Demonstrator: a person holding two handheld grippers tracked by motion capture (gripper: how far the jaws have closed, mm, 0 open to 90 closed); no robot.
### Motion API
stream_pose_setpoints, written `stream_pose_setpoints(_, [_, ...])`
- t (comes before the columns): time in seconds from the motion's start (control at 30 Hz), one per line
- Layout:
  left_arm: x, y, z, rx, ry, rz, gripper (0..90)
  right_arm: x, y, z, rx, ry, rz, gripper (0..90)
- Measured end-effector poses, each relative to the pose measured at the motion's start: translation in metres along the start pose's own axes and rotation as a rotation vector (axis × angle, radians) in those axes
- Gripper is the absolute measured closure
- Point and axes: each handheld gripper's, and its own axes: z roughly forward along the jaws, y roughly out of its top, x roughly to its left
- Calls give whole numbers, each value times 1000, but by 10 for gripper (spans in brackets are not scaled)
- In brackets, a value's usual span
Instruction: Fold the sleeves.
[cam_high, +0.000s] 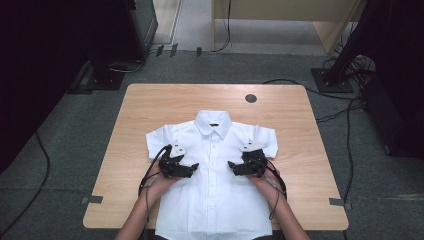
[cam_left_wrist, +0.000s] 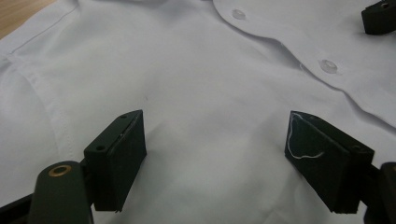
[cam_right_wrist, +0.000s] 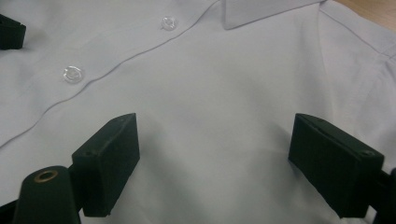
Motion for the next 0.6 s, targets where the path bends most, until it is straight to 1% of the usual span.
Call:
stream_pose_setpoints(0.13, [-9, -6, -7, -1, -8, 3, 200, 8, -7, -8, 3, 7, -6, 164])
stream_pose_setpoints(0.2, [-11, -9, -9, -2, -14, 9, 200, 11, -10, -11, 1, 11, -5, 164])
stream_pose_setpoints(0.27, [-12, -9, -9, -1, -16, 11, 200, 11, -10, -11, 2, 15, -13, 164])
stream_pose_setpoints(0.3, [-11, -8, -9, 1, -20, 21, 200, 10, -10, -11, 4, 24, -18, 165])
stream_pose_setpoints(0.33, [-10, -5, -8, 11, -26, 23, 200, 8, -9, -10, 5, 35, -28, 174])
stream_pose_setpoints(0.37, [-8, -2, -7, 10, -25, 19, 200, 6, -8, -11, 9, 39, -34, 194])
stream_pose_setpoints(0.43, [-5, 4, -6, -21, -25, 15, 200, 3, -4, -12, -14, 25, -18, 193])
stream_pose_setpoints(0.53, [2, 14, 0, -17, 5, 32, 200, -5, 4, -10, -26, 5, 8, 193])
stream_pose_setpoints(0.57, [3, 16, 3, -16, 7, 27, 200, -7, 6, -8, -23, 5, 17, 194])
stream_pose_setpoints(0.6, [5, 16, 4, -15, 7, 26, 200, -8, 8, -5, -19, -1, 14, 194])
